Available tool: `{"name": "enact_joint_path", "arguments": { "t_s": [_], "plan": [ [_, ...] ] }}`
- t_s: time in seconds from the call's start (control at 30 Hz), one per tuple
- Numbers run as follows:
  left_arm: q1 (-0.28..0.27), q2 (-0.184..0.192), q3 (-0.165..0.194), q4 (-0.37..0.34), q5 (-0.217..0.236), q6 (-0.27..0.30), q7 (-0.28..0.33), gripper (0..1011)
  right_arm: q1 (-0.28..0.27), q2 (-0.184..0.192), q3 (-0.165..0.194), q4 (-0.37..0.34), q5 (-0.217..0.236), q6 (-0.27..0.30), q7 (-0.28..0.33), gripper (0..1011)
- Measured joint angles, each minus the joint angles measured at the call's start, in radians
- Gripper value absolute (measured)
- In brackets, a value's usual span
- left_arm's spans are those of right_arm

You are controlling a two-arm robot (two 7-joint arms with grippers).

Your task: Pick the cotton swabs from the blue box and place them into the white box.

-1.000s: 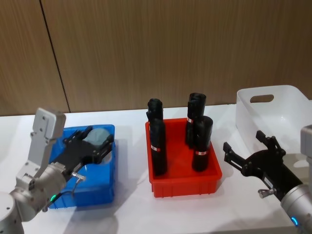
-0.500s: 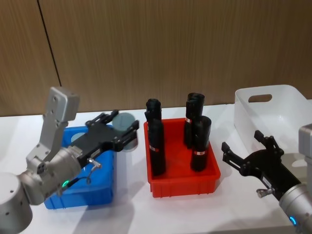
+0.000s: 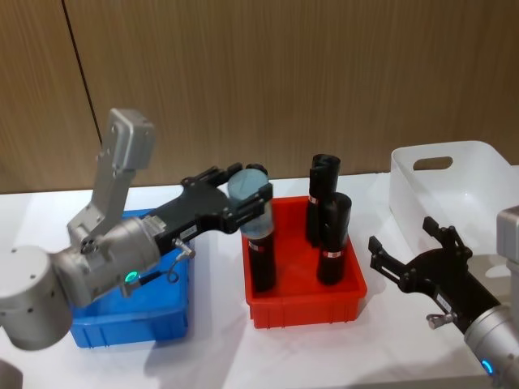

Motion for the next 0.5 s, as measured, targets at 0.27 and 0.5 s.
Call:
{"name": "enact_joint_path", "arguments": {
  "t_s": [0.27, 0.5],
  "plan": [
    [-0.062, -0.027, 0.007, 0.054, 0.012, 0.032, -0.073, 665, 0.000, 0.000, 0.000, 0.000, 0.000, 0.000, 0.000, 1002],
    [-0.117, -0.047, 0.013, 0.102, 0.035, 0.071, -0.123, 665, 0.000, 0.000, 0.000, 0.000, 0.000, 0.000, 0.000, 1002]
  ]
}}
